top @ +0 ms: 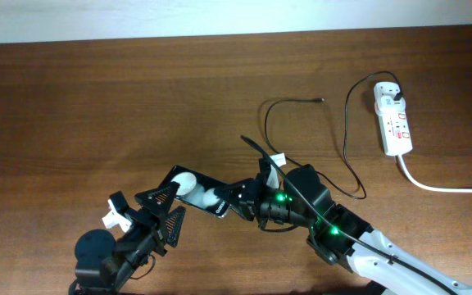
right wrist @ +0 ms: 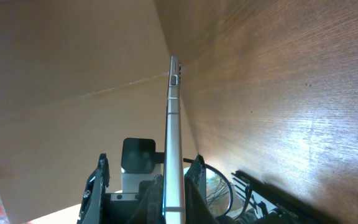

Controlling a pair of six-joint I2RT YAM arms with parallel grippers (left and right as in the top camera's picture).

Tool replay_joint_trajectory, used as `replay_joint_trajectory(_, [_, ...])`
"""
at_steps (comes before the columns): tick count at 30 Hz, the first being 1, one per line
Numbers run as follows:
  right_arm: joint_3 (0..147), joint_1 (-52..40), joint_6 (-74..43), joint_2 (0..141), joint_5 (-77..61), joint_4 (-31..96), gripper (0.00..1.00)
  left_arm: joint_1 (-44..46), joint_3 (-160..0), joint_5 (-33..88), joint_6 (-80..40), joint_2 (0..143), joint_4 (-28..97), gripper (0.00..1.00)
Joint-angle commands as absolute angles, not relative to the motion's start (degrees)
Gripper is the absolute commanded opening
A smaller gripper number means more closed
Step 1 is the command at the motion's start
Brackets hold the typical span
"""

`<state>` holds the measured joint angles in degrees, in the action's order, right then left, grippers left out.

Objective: Plug charger to phone and switch on socket

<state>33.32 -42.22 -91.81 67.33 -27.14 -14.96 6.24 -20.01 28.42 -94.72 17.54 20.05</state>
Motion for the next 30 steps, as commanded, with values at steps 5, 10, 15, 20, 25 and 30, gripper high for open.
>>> replay_joint_trajectory(5, [34.0,-42.8,-93.8,66.2,-26.5,-16.9,0.04,6.1,-19.6,27.5,-104.2,18.0,19.7,0.69])
replay_joint_trajectory(10, [34.0,-42.8,-93.8,66.2,-26.5,-17.0,0.04,6.1,-19.6,27.0,-104.6,18.0,19.7,0.66])
replay_joint_trajectory(15, [34.0,-45.0,-94.0,66.3,-25.4,-17.5,0.04,6.2,-19.6,26.0,-104.6,18.0,19.3,0.68])
replay_joint_trajectory(20, [34.0,-47.4,-96.5,66.4,-23.1,-18.2,0.04,6.4,-19.6,25.6,-104.6,18.0,18.0,0.66])
replay_joint_trajectory(25, [34.0,-47.4,-96.5,66.4,-22.5,-18.5,0.04,6.4,-19.6,25.7,-104.5,18.0,18.0,0.52])
replay_joint_trajectory(30, [34.0,-49.6,-96.5,66.4,-22.2,-21.5,0.04,6.4,-19.6,26.1,-103.8,18.0,18.0,0.49])
